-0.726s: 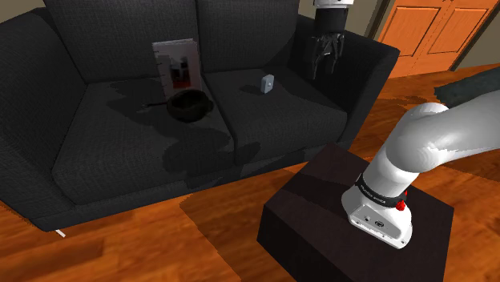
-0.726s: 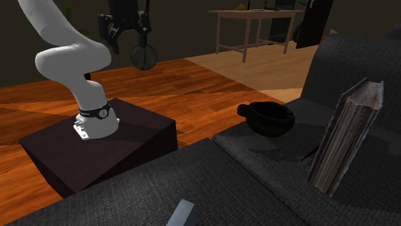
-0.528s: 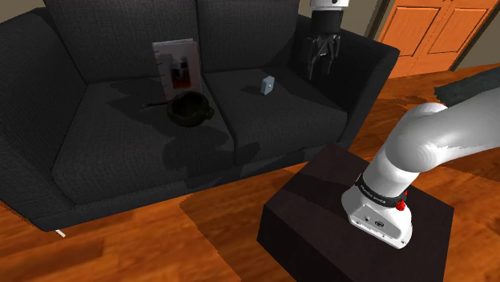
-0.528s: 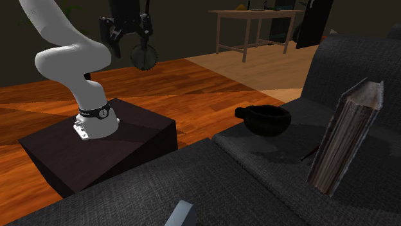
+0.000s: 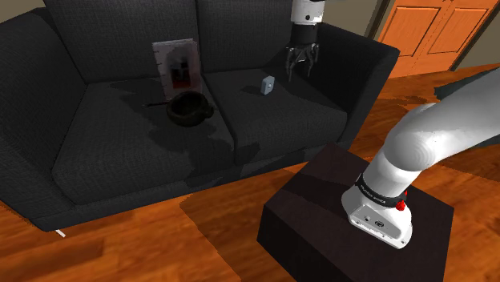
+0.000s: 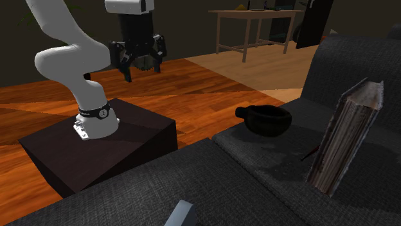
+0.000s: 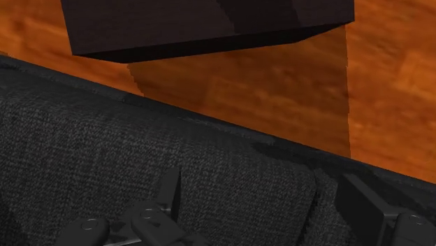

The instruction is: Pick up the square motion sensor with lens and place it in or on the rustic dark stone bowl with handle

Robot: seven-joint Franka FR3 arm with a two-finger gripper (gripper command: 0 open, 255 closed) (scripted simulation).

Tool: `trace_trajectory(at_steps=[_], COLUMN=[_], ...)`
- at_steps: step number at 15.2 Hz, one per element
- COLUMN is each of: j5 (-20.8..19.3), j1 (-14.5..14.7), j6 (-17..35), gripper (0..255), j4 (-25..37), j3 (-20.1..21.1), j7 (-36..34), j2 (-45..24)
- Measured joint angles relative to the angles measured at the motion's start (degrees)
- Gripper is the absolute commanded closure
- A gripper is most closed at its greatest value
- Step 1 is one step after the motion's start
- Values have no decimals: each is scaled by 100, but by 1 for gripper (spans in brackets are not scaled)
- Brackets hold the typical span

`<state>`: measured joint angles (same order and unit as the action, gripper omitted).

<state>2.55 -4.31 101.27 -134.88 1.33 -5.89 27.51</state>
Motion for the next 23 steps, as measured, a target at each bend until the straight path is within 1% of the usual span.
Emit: trace_trajectory(at_steps=[2,6,14,18,23], j5=[-64,-164,-266,-276,-235], j1=[-78,-215,-413,-526,-672], j6=[329,904,1649,1877,2031], gripper=[0,0,0,0,0], j4=[53,417,1460,2085,3082], j3=[-60,-164,-335,-447,-567], j7=[14,0,-113,-119,-127], j2=[-327,-1140,-2683,-3404,-4402])
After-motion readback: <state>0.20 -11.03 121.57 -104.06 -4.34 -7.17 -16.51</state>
